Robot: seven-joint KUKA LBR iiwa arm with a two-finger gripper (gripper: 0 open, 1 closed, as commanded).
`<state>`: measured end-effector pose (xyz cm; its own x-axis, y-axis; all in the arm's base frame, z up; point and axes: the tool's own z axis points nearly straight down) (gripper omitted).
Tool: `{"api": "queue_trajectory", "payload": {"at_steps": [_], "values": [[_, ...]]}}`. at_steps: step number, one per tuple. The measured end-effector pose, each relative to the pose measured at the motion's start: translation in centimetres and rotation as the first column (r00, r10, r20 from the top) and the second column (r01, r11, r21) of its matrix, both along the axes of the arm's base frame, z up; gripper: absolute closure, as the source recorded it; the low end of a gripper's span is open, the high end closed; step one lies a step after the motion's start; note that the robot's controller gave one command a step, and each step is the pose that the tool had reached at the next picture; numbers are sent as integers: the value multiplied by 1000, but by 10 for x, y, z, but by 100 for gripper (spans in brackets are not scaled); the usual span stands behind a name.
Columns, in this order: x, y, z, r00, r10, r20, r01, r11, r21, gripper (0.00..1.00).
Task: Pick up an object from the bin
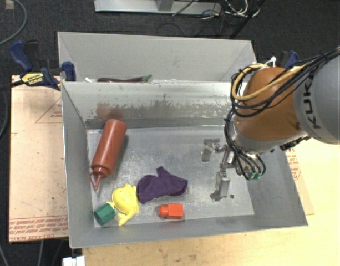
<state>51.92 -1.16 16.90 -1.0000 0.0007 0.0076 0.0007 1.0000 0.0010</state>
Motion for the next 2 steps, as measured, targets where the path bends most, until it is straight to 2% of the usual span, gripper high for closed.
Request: {"api": "queue_trajectory", "payload": {"at_steps": [1, 2], "values": [[2, 0, 4, 1000, 0, 8, 0, 1000, 0, 0], [-10, 43, -42, 999, -50, 6, 50, 999, 1, 0]]}}
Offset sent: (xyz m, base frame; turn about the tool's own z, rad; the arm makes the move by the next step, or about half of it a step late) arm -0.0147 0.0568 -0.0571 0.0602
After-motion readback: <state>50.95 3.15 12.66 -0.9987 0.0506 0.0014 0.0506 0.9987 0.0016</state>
